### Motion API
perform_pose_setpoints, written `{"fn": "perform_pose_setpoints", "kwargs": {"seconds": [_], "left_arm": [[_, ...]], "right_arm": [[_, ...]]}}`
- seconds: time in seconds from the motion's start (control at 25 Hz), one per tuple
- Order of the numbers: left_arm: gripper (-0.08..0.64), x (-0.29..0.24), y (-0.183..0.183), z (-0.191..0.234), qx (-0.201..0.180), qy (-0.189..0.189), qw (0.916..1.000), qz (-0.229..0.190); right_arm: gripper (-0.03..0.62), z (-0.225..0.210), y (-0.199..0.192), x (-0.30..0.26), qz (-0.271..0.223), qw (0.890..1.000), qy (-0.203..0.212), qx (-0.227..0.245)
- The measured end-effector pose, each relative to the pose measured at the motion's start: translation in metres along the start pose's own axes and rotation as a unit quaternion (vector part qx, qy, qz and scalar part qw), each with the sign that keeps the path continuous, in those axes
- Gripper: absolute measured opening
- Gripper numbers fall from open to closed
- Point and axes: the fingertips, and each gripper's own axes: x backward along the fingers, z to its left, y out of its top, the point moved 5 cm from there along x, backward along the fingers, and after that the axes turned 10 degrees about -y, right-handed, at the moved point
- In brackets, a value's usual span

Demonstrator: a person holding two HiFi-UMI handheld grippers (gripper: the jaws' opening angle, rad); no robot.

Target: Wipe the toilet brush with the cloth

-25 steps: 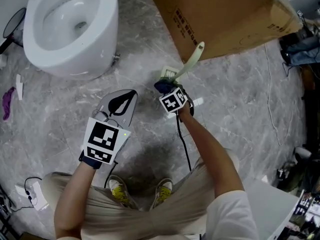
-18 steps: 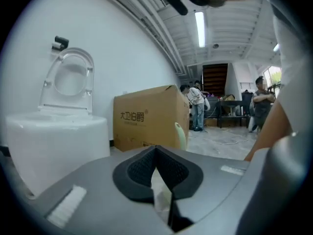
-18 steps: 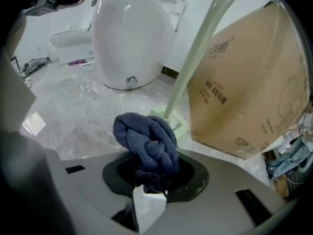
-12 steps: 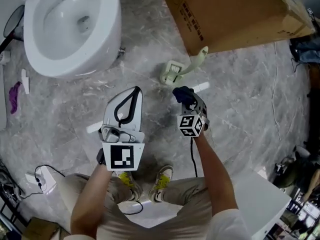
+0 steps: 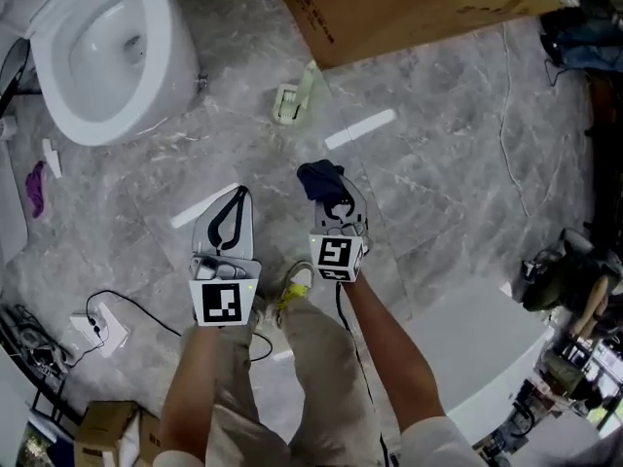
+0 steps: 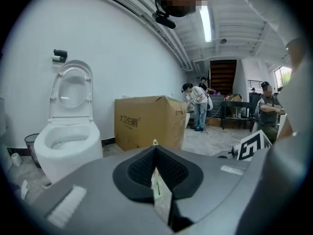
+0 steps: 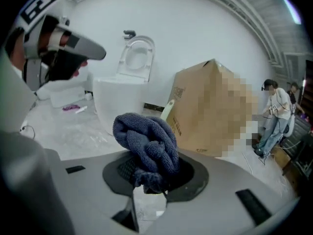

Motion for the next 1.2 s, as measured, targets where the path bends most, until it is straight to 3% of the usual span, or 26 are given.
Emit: {"fn": "perform_pose_setpoints", "kwargs": {"seconds": [0.12, 0.2, 0.28, 0.4, 0.48, 0.64, 0.8, 1.08, 1.2], "left_arm": [[0.000, 0.026, 0.061, -0.026, -0.041, -0.025, 0.9987, 0.020], [0.000, 0.045, 0.108, -0.042, -0.014, -0.025, 0.9996, 0.009], [0.000, 0.063, 0.158, -0.060, -0.011, -0.038, 0.9992, 0.003], [0.000, 0.089, 0.222, -0.090, -0.061, -0.081, 0.9945, 0.026], [0.000, 0.107, 0.257, -0.101, -0.057, -0.093, 0.9938, 0.020], [0.000, 0.141, 0.311, -0.114, -0.027, -0.100, 0.9946, 0.003], [0.000, 0.172, 0.355, -0.115, -0.047, -0.136, 0.9896, 0.001], [0.000, 0.216, 0.432, -0.109, -0.044, -0.130, 0.9902, -0.026], [0.000, 0.230, 0.464, -0.104, -0.075, -0.117, 0.9883, -0.062]], "right_arm": [[0.120, -0.029, 0.052, 0.068, -0.009, 1.000, 0.014, -0.023], [0.120, -0.052, 0.086, 0.112, -0.012, 0.999, 0.016, -0.025], [0.120, -0.081, 0.115, 0.155, -0.005, 0.999, 0.006, -0.033], [0.120, -0.123, 0.154, 0.214, 0.011, 0.998, -0.017, -0.054], [0.120, -0.137, 0.177, 0.246, 0.015, 0.997, -0.030, -0.064], [0.120, -0.151, 0.219, 0.300, 0.016, 0.994, -0.052, -0.094], [0.121, -0.146, 0.278, 0.349, -0.008, 0.991, -0.059, -0.123], [0.121, -0.143, 0.377, 0.422, -0.083, 0.984, -0.054, -0.146], [0.121, -0.146, 0.410, 0.441, -0.116, 0.982, -0.048, -0.139]]}}
